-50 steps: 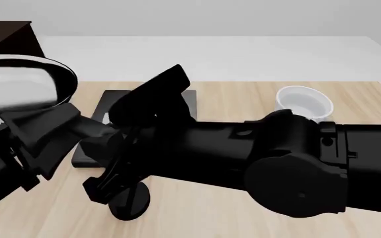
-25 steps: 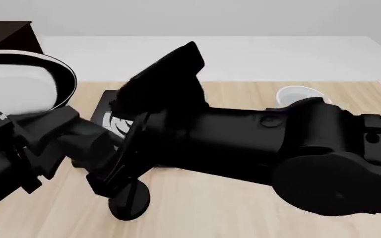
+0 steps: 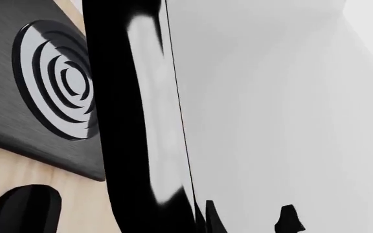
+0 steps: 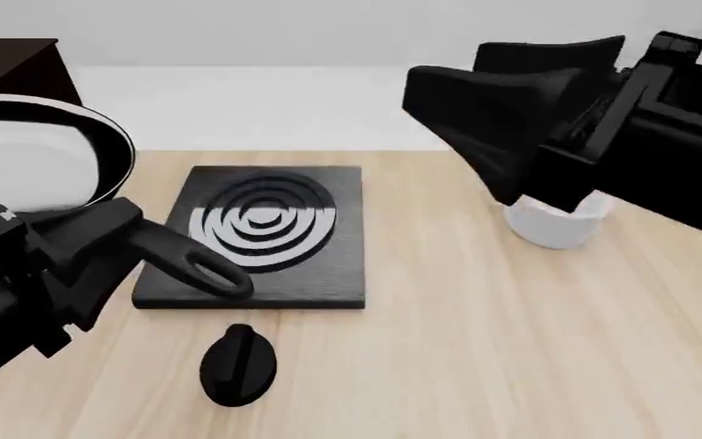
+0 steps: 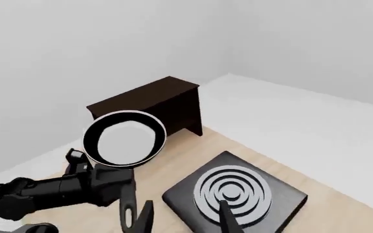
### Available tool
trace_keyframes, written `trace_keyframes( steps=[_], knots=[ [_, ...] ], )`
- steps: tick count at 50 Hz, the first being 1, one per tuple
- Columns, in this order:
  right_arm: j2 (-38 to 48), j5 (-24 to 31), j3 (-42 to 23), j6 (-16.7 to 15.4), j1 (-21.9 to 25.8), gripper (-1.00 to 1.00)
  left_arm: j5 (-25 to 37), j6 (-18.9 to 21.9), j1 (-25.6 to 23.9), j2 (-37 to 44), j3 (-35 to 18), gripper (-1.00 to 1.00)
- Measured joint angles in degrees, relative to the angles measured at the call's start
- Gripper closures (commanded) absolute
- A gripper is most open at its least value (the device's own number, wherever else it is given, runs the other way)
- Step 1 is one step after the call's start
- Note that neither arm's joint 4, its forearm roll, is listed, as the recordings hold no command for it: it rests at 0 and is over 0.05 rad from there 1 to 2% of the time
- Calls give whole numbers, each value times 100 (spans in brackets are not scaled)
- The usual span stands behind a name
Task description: Put the frying pan on the cabinet shelf.
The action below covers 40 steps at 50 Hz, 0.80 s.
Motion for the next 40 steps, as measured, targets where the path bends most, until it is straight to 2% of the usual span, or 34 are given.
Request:
trace_keyframes(
  steps=[8,17,26,40],
  knots=[
    [-1131,229,677,211,-928,-100,34,38,81,-13,-38,100],
    [-1993,459,1246,337,-1698,-100,-35,3,157,-43,2,100],
    [-2575,654,1603,571,-2069,-100,-192,-19,280,-27,17,100],
    [-3039,804,1972,648,-2406,-100,-734,-168,771,532,-277,100]
  ],
)
